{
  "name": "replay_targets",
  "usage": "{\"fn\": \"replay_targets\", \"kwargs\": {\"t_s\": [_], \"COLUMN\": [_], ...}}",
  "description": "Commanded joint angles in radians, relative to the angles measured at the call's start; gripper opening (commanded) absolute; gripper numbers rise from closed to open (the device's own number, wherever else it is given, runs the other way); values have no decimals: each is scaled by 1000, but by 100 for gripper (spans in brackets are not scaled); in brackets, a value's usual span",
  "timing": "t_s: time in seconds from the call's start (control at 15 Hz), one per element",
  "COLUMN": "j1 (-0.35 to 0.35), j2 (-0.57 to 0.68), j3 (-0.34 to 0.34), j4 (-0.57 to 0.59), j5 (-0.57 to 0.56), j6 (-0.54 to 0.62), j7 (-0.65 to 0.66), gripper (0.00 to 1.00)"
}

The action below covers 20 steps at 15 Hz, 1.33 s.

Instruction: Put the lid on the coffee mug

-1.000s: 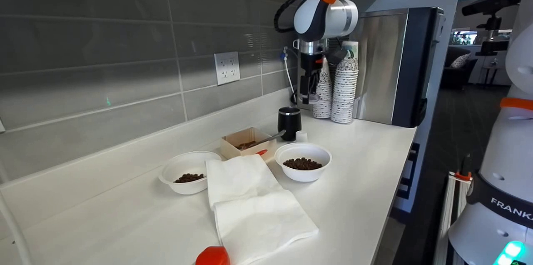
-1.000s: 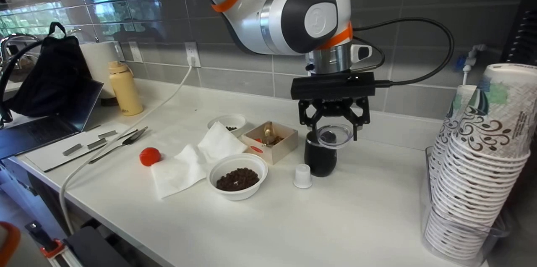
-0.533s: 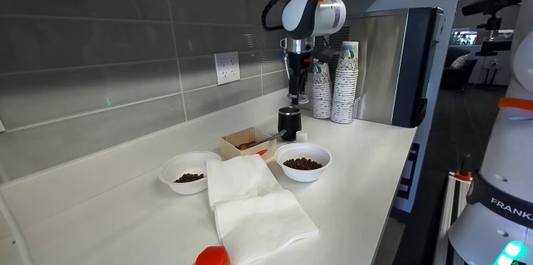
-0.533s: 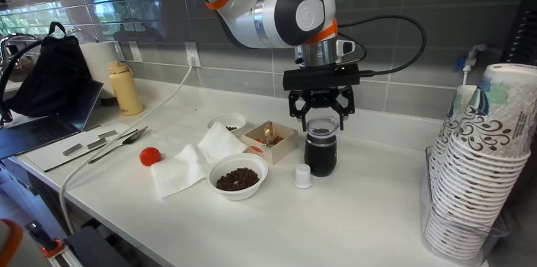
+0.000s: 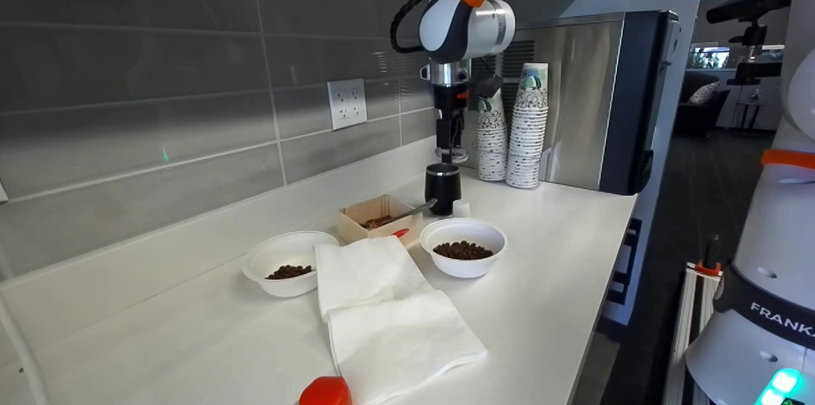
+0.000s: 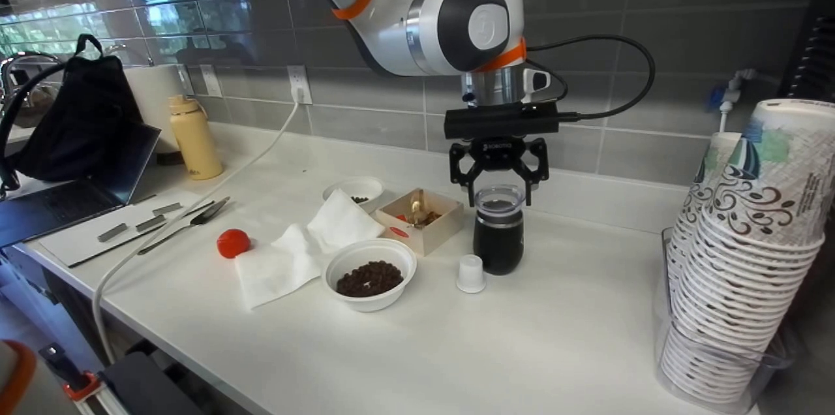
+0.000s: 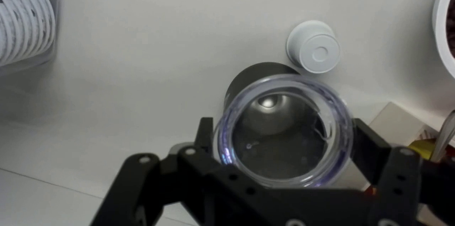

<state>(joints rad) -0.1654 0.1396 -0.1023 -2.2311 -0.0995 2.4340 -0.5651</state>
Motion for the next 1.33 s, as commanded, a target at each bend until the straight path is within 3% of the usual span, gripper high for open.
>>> {"fn": "replay_targets", "kwargs": {"t_s": [0.0,1.27], "j1": [-1,-7], "j2": [41,131], "j3": [4,25], "j4": [54,123], "j5": [1,-4], "j6": [-38,-57], "j7": [-3,-3], "gripper": [67,67]}}
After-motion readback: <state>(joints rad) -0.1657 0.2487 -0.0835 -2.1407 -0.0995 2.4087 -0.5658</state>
